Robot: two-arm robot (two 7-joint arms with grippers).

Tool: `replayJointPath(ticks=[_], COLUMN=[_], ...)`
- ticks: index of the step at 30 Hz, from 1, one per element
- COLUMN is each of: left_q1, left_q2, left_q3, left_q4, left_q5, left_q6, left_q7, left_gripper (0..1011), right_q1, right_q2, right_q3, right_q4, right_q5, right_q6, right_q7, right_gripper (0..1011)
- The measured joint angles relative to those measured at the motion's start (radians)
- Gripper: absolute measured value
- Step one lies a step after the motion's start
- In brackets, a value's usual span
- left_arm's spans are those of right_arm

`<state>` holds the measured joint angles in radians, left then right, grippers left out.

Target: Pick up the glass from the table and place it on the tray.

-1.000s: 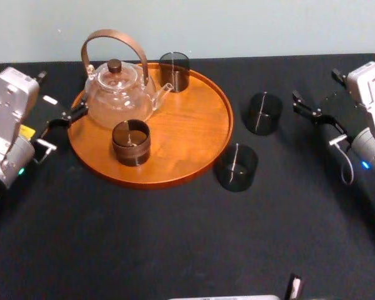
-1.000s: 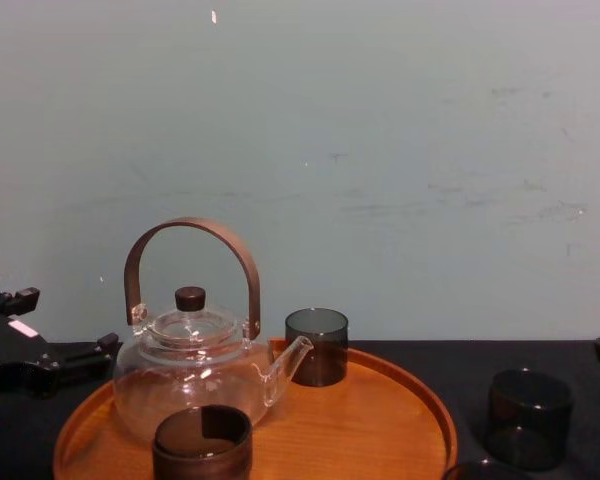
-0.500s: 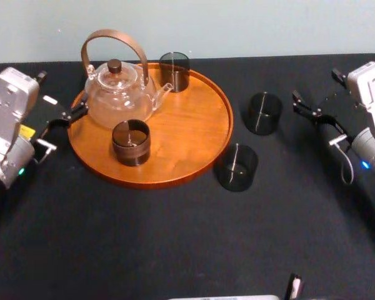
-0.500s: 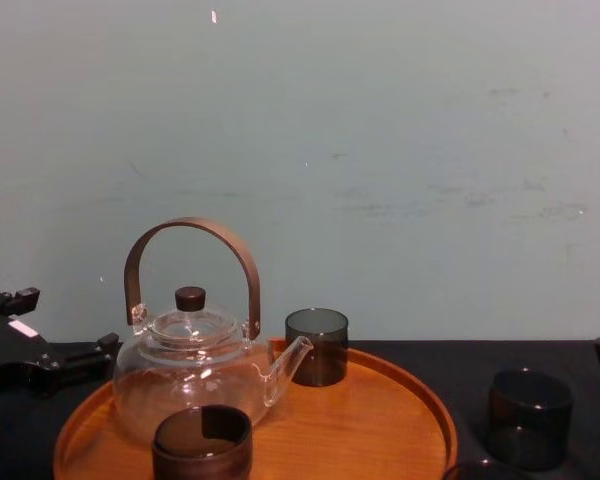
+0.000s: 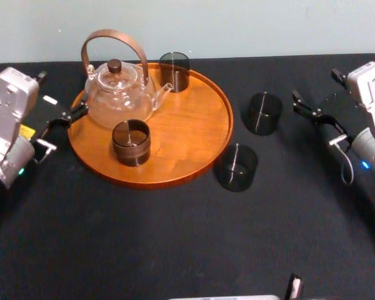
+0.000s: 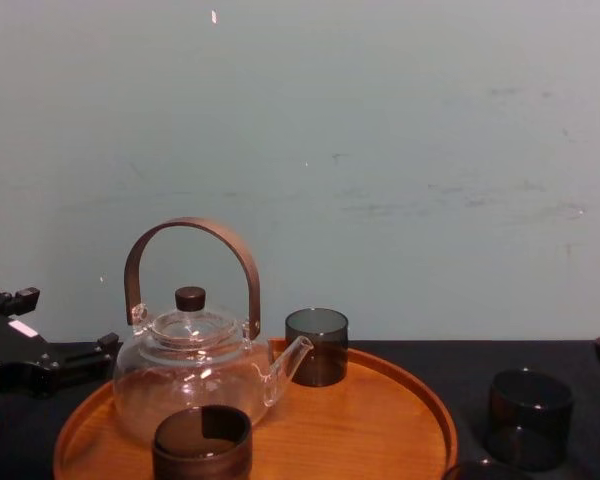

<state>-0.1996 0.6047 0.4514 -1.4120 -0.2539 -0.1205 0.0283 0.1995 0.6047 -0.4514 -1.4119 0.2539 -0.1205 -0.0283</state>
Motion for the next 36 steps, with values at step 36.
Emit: replayJointPath(ticks=[36], left_q1=[0.0], left_q2=[0.0], left_q3=[0.0], left_q4=[0.0], left_q5=[0.0], left_q6=[0.0], left_q7=[0.0], left_gripper=[1001], right_q1=[-0.068], right_q2=[0.014], right_q3=[0.038], right_q4=[-0.084], right_q5=[0.026], right_q6=[-0.011], right_q7=[0.093], right_gripper=[1002])
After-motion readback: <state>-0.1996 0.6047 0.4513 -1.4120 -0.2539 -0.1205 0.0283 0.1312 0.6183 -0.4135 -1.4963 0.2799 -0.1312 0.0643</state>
